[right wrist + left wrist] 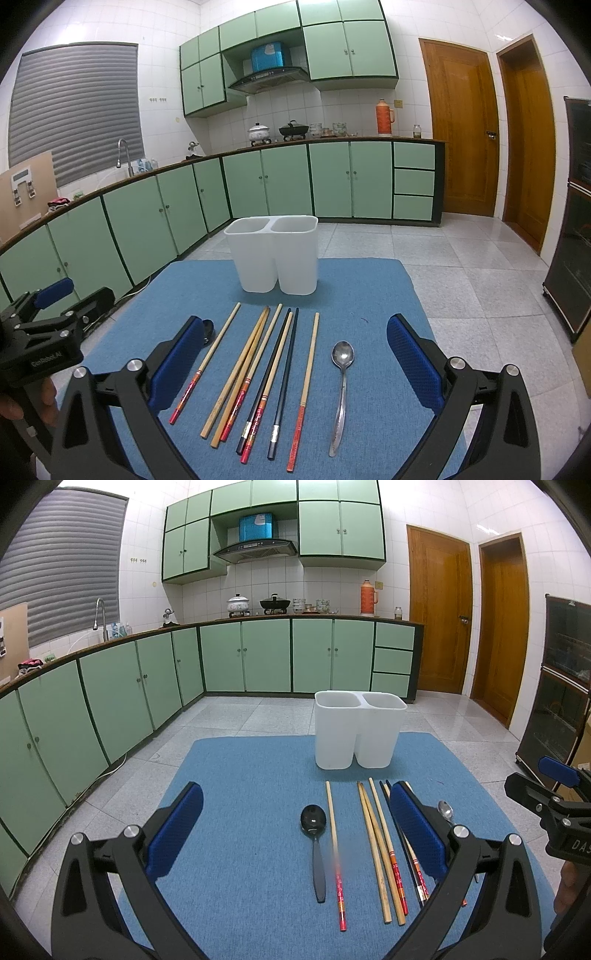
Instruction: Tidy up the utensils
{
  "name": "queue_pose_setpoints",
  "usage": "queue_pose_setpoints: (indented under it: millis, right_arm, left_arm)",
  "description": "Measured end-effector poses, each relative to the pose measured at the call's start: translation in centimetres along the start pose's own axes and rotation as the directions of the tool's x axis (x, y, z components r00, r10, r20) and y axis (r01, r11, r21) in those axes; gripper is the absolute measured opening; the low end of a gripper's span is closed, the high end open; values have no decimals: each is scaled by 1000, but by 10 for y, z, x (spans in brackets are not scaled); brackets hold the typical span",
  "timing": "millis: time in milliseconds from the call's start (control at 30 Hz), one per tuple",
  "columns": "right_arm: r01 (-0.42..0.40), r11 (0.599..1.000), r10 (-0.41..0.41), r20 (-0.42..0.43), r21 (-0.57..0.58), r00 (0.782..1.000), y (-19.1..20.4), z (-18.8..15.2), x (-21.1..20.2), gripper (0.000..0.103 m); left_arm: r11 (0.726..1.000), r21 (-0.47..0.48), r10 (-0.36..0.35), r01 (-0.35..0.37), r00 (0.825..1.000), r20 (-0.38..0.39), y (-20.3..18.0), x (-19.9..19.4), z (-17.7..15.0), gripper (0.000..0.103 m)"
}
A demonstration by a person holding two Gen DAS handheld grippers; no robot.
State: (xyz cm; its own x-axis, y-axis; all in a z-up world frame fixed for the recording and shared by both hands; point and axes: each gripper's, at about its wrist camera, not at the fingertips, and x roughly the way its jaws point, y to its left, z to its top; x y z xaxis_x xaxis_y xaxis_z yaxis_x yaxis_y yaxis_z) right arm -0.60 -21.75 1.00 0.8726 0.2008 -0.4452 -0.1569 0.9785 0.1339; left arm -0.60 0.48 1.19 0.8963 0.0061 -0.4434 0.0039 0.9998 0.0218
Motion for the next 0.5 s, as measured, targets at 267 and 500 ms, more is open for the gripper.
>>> queue_pose_setpoints:
  millis: [267,500]
  right_arm:
    - [2,1000,-2,1,-2,1000,-1,-1,0,97]
    - [5,1000,-5,-1,-2,1000,1,0,4,97]
  left_arm:
    - [1000,0,1,-1,1000,0,1,-2,2,98]
    - [1000,0,3,-3,1000,0,2,-1,3,98]
